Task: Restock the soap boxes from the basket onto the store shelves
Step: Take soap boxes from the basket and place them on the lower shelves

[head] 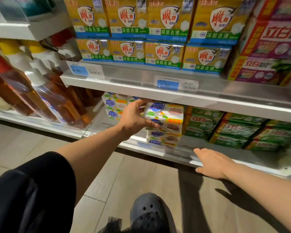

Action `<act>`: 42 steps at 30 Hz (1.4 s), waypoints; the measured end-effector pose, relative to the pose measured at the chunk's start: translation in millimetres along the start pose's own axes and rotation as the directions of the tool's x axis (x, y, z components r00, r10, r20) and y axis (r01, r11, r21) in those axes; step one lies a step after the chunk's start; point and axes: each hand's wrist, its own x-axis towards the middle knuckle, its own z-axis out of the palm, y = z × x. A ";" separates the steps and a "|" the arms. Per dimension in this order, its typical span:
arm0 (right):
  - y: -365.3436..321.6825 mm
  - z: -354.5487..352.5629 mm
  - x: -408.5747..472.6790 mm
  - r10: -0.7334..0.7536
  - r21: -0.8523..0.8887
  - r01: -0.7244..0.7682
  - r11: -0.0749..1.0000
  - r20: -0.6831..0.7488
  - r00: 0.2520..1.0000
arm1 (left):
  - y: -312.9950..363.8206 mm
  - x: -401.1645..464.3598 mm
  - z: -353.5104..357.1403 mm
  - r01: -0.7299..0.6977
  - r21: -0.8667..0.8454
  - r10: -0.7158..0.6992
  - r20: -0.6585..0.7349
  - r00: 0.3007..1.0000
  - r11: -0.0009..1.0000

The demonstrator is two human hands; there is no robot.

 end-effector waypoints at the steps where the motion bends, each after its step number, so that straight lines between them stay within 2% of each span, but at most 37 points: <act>1: 0.0 1.5 0.5 -0.002 0.000 0.002 1.000 0.004 1.000 | 0.8 2.1 3.2 0.008 -0.009 -0.008 -0.005 1.000 1.000; 6: 6.8 8.3 -2.0 -0.022 -0.002 0.022 1.000 0.046 0.999 | 0.1 5.6 15.4 0.050 -0.043 -0.051 -0.018 0.999 0.998; 10: 17.8 4.4 -7.9 -0.033 0.059 0.028 0.998 0.097 0.995 | -14.0 -7.4 14.4 0.116 -0.034 -0.116 -0.016 0.993 0.993; 13: 24.2 -9.2 -21.7 -0.050 0.054 0.044 0.998 0.125 0.991 | -23.2 -20.0 6.5 0.225 0.141 -0.223 -0.028 0.974 0.964; 16: 32.9 -37.3 -49.6 -0.044 0.022 0.041 0.999 0.145 0.988 | -15.3 -28.7 -4.4 0.360 0.403 -0.423 0.079 0.902 0.842; 18: 40.6 -59.1 -77.4 -0.027 0.005 0.026 1.000 0.114 0.993 | 8.9 -37.2 -3.9 0.303 0.577 -0.504 0.225 0.834 0.759; 19: 44.6 -69.6 -93.9 -0.014 -0.008 0.015 1.000 0.096 0.995 | 24.8 -42.5 0.7 0.241 0.617 -0.496 0.281 0.822 0.749; 21: 51.4 -89.7 -132.2 0.012 -0.032 -0.010 0.999 0.065 0.998 | 61.7 -55.6 18.2 0.094 0.602 -0.392 0.384 0.836 0.793; 24: 64.1 -112.6 -198.6 0.043 -0.020 -0.043 0.999 0.005 0.999 | 123.1 -78.8 60.9 -0.134 0.493 -0.156 0.503 0.850 0.859; 27: 83.3 -124.5 -276.9 0.096 0.029 -0.093 0.995 -0.086 0.992 | 183.9 -104.0 114.9 -0.336 0.418 0.046 0.568 0.821 0.844; 29: 98.1 -126.7 -331.9 0.145 0.071 -0.136 0.988 -0.144 0.979 | 221.2 -126.6 152.4 -0.439 0.309 0.174 0.616 0.768 0.844; 34: 136.2 -105.2 -473.4 0.317 0.175 -0.276 0.945 -0.285 0.905 | 291.7 -195.4 247.1 -0.493 -0.009 0.356 0.703 0.616 0.870; 38: 157.3 -66.0 -577.5 0.478 0.274 -0.399 0.875 -0.365 0.799 | 331.3 -255.4 314.2 -0.494 -0.184 0.446 0.749 0.490 0.850; 42: 169.0 -16.1 -660.6 0.633 0.323 -0.545 0.773 -0.347 0.692 | 355.7 -304.3 365.6 -0.557 -0.268 0.513 0.786 0.346 0.786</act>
